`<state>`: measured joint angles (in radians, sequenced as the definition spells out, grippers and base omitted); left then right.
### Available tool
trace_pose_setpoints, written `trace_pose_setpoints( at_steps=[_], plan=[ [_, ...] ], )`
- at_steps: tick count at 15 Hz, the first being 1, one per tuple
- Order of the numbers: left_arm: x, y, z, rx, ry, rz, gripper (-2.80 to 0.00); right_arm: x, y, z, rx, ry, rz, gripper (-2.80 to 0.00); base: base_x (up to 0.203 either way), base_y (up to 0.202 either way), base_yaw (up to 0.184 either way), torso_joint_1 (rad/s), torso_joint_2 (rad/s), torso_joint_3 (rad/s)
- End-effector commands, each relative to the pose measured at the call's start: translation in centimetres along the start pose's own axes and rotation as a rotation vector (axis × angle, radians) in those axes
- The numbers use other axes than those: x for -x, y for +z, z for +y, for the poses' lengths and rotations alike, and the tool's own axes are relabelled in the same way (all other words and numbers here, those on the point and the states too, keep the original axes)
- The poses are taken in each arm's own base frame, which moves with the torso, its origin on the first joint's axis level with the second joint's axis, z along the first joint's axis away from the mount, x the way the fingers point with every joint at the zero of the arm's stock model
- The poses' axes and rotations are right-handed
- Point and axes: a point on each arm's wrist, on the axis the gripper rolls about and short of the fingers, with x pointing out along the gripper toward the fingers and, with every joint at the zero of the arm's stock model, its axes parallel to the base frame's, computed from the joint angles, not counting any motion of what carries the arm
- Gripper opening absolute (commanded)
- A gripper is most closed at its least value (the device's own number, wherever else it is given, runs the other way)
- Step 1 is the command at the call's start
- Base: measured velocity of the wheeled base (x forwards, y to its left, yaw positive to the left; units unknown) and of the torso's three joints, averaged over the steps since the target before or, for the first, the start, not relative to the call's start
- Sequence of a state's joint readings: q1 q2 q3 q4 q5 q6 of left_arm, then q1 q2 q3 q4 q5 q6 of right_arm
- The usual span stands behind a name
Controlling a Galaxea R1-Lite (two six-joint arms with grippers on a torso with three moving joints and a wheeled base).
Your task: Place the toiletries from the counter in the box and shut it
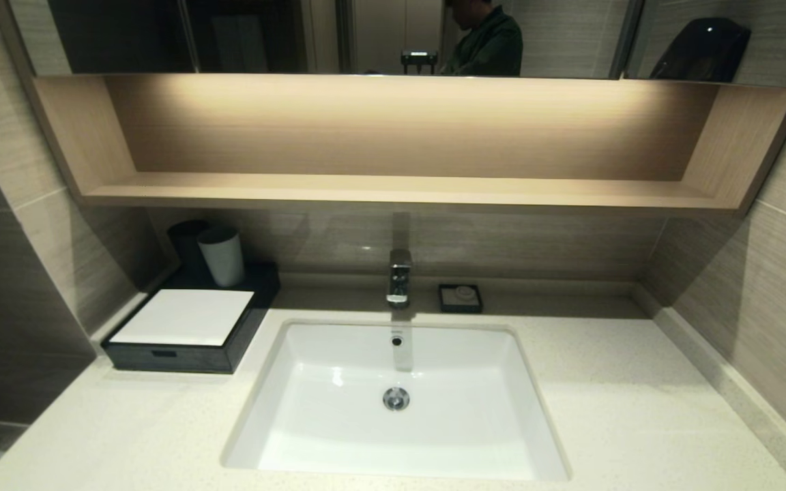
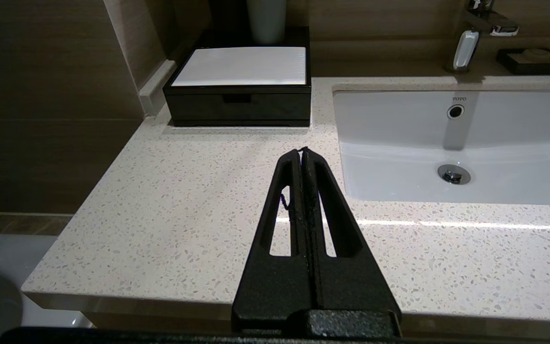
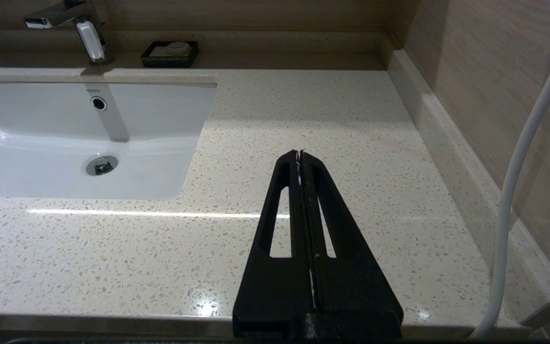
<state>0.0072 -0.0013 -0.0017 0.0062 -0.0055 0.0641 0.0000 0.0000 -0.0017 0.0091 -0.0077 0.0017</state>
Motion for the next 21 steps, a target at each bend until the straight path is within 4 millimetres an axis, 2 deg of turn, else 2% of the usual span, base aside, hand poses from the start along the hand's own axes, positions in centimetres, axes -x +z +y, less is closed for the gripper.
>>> trace_pose_setpoints(
  at_steps=[1, 21],
  plan=[
    [-0.01, 0.0, 0.0, 0.0, 0.0, 0.001, -2.8, 0.0, -0.01, 0.0, 0.0, 0.002, 0.0, -2.8, 0.0, 0.0, 0.0, 0.0, 0.0, 0.0],
    [-0.01, 0.0, 0.0, 0.001, 0.001, 0.001, -2.8, 0.01, -0.01, 0.0, 0.011, 0.003, -0.001, -2.8, 0.0, 0.0, 0.0, 0.0, 0.0, 0.0]
  ],
)
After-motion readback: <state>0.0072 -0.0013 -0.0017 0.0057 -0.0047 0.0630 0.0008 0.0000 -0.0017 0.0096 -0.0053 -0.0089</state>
